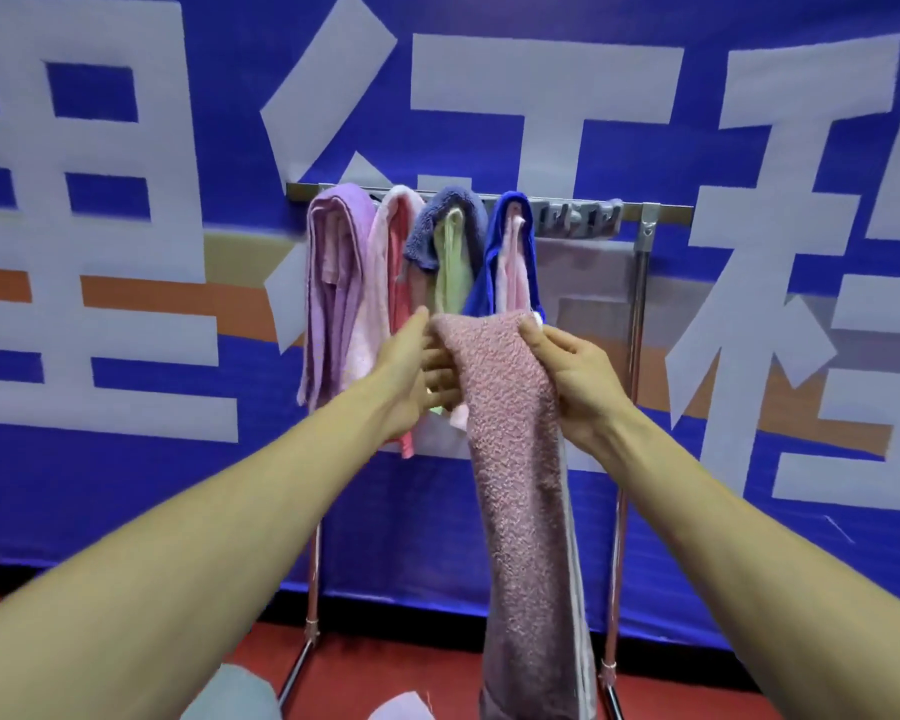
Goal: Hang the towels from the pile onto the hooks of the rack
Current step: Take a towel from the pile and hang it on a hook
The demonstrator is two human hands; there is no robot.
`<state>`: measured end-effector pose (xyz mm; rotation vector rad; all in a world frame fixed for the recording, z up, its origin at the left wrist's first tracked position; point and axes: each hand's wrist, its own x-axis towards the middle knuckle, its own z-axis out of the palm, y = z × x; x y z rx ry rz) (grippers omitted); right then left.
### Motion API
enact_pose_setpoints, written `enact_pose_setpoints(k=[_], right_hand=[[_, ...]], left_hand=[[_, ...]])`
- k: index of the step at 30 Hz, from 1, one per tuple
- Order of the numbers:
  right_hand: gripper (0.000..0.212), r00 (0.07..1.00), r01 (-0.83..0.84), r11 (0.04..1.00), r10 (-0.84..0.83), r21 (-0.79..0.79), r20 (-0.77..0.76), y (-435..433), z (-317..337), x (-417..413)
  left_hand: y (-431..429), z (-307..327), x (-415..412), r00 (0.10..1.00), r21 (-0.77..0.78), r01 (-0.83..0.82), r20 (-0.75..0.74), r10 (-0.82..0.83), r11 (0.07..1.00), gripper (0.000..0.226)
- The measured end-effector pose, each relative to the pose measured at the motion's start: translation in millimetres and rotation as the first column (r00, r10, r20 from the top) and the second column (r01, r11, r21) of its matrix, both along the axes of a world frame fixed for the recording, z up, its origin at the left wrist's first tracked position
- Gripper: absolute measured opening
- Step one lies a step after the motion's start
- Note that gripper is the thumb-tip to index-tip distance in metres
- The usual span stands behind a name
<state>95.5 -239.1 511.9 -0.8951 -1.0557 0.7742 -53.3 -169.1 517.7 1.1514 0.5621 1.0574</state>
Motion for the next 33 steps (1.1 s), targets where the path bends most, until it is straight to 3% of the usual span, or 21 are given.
enact_pose_setpoints(k=[3,7,9,11,14,19,27,33], right_hand=[[0.023,0.987,0.048,0.999,-0.045,0.013,-0.153,4.6,8.7,-9.0],[0.022,0.970,0.048,0.999,-0.045,0.009,-0.239,2.3,16.5,-12.5],[0.025,0.987,-0.037,0.998,0.043,0.041,-0.157,-4.4,17.2,-12.2],[0.028,0.992,-0.115,0.993,0.114,0.030,0.055,-11.9,13.1,-11.9],[0.040,0.971,-0.068,0.997,0.060,0.025,0.230,-15.3,6.8,-11.1],[0.037,0.989,0.027,0.998,-0.034,0.052,0.143,-10.9,7.4,-16.0],[0.027,0.990,0.038,0.998,-0.031,0.050,-0.137,-2.0,10.6,-19.8],[0.022,0.976,0.054,0.996,-0.038,0.070,-0.214,1.4,11.4,-4.6]], left_hand=[[-18.0,-34.9,2.3,0.999,0.073,0.006,0.046,-0.010,0.997,0.038],[-43.0,-65.4,4.3,1.000,0.289,0.004,-0.031,0.005,0.957,0.008],[-47.2,-69.9,5.3,0.994,0.421,-0.065,-0.053,0.096,0.905,0.009],[-46.4,-65.3,4.7,0.978,0.495,-0.172,-0.015,0.207,0.852,0.018],[-46.0,-55.1,4.4,0.959,0.553,-0.235,0.000,0.282,0.800,0.022],[-45.3,-58.8,0.0,0.970,0.528,-0.178,-0.050,0.240,0.830,0.023],[-39.0,-116.9,-2.2,0.931,0.443,0.063,-0.349,0.107,0.894,0.027],[-40.5,-128.1,13.1,0.939,0.417,0.069,-0.335,0.083,0.906,0.018]])
